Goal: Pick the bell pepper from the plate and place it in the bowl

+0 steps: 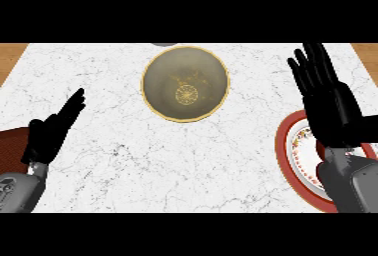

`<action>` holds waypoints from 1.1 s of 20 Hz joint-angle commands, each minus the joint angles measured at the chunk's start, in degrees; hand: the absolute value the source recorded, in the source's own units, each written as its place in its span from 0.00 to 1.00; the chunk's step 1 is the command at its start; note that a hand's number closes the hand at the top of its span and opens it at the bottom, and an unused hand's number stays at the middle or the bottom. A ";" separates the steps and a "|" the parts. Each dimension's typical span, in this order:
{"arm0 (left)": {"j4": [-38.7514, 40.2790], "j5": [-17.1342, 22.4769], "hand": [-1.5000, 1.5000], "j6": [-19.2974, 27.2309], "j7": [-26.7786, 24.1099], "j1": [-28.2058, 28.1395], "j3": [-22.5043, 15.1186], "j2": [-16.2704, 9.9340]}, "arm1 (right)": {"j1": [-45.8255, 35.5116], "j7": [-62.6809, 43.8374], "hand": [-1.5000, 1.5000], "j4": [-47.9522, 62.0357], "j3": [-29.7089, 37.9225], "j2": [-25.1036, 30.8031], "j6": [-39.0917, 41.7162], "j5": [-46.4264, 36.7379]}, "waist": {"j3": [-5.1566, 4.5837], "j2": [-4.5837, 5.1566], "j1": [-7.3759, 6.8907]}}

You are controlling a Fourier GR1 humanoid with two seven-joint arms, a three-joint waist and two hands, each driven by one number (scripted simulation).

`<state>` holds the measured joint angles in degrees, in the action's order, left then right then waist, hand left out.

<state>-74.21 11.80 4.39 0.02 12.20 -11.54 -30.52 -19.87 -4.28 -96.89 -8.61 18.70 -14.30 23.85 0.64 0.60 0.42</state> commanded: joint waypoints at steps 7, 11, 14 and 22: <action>-4.15 7.69 0.50 -0.50 -0.29 -0.97 0.67 9.02 | 19.03 -8.99 1.00 15.96 6.26 20.79 -14.98 -24.08 | -2.81 1.17 8.50; -8.27 10.34 0.50 -0.29 0.22 -3.16 -2.50 15.34 | 23.50 -7.81 0.00 12.21 9.15 13.75 -35.01 -32.39 | -1.01 -1.37 3.61; -9.67 10.42 0.50 -1.41 3.30 -2.45 -4.00 15.10 | 26.37 -12.58 0.00 5.12 -1.47 12.03 -37.60 -43.34 | -0.95 -0.94 0.90; -11.10 9.08 0.50 0.46 3.96 -1.56 -5.42 16.91 | 25.20 -43.89 0.00 6.55 -2.15 25.59 -20.05 -57.02 | -1.53 -0.54 -0.41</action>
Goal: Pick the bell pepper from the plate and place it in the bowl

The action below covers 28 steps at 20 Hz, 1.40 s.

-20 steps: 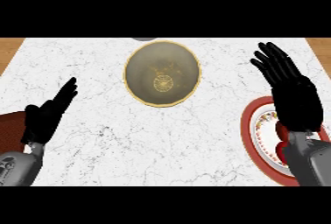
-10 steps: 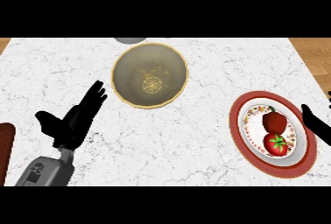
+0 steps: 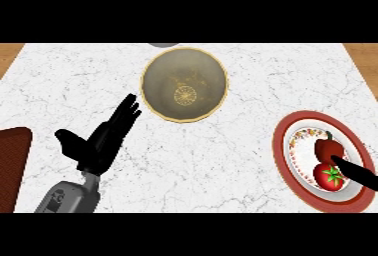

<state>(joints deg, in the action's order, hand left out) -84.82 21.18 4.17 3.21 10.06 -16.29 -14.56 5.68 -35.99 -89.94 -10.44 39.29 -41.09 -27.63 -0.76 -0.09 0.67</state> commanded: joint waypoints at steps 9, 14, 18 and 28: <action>-1.28 -0.49 0.50 -0.54 0.80 0.07 -1.48 1.13 | -14.86 -44.35 0.00 -8.30 -3.30 4.27 32.74 -1.73 | 0.32 0.23 -3.03; -2.28 -1.02 0.50 -0.17 0.00 -1.22 -1.46 1.52 | -19.35 -49.12 0.00 -5.22 -1.70 1.35 37.54 1.87 | 0.51 0.06 -2.18; -2.44 0.01 0.50 0.52 3.68 1.18 -0.56 1.65 | -21.65 -49.21 0.00 0.41 0.16 0.25 41.06 3.67 | 0.46 0.16 -2.01; -2.15 -0.06 0.50 -0.72 1.83 -1.26 1.02 0.84 | -24.05 -49.23 0.00 8.81 1.41 -5.72 44.64 3.56 | 0.57 0.10 -1.32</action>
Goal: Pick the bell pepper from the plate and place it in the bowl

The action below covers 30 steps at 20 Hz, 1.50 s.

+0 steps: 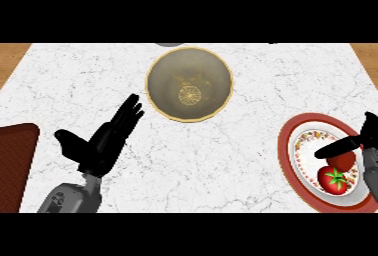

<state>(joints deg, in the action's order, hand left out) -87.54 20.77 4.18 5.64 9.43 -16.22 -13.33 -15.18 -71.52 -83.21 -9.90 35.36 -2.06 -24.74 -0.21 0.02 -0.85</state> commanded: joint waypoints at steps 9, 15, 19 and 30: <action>0.09 -1.20 0.50 0.38 -0.87 -0.94 0.47 1.46 | -6.50 -13.70 0.00 6.66 0.66 -7.57 5.83 -6.42 | 0.07 0.03 0.38; 0.65 -0.98 0.50 -1.52 -0.54 -0.88 1.35 0.73 | -6.43 -12.83 0.00 7.51 2.52 -8.64 6.45 -8.20 | 0.14 0.05 0.67; -1.89 -1.29 0.50 -1.83 -0.47 -2.90 1.73 -0.08 | -5.21 -13.67 0.00 5.99 2.63 -11.85 5.88 -11.66 | 0.11 -0.17 0.79; -2.44 -2.66 0.50 -0.58 1.73 -1.46 1.90 2.29 | -3.93 -7.59 0.00 11.38 8.09 -14.27 3.79 -16.63 | 0.19 -0.02 0.70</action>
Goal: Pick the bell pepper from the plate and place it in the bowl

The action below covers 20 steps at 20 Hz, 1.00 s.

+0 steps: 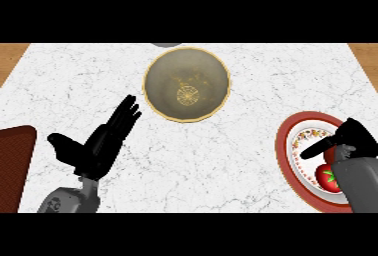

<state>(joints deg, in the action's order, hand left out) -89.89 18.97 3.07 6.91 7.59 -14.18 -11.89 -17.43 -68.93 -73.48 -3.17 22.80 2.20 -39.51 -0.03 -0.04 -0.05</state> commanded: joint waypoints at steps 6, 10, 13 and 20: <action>-0.69 -2.81 0.50 0.50 0.08 -2.48 -0.74 1.90 | 1.91 -5.97 1.00 -1.28 3.42 -3.48 -2.29 -4.85 | 0.01 -0.10 0.16; 1.00 -3.34 0.50 -1.23 0.88 0.10 1.07 3.67 | -0.77 0.17 1.00 2.98 5.12 -2.68 0.84 -6.54 | 0.03 0.02 0.02; 5.56 -3.24 0.50 -3.43 -2.29 1.41 3.04 3.59 | 1.79 5.49 1.00 5.39 6.24 -1.92 -0.75 -7.40 | 0.02 0.06 0.17; -2.26 -2.78 0.50 -4.15 2.35 -2.66 3.10 3.08 | -2.41 2.19 1.00 8.01 4.07 -6.86 -1.67 -13.50 | 0.03 0.02 -0.34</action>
<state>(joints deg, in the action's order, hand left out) -89.32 15.69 -0.33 7.82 6.91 -11.46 -8.50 -18.52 -61.31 -67.57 2.24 18.54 1.68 -49.92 -0.68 -0.49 -0.06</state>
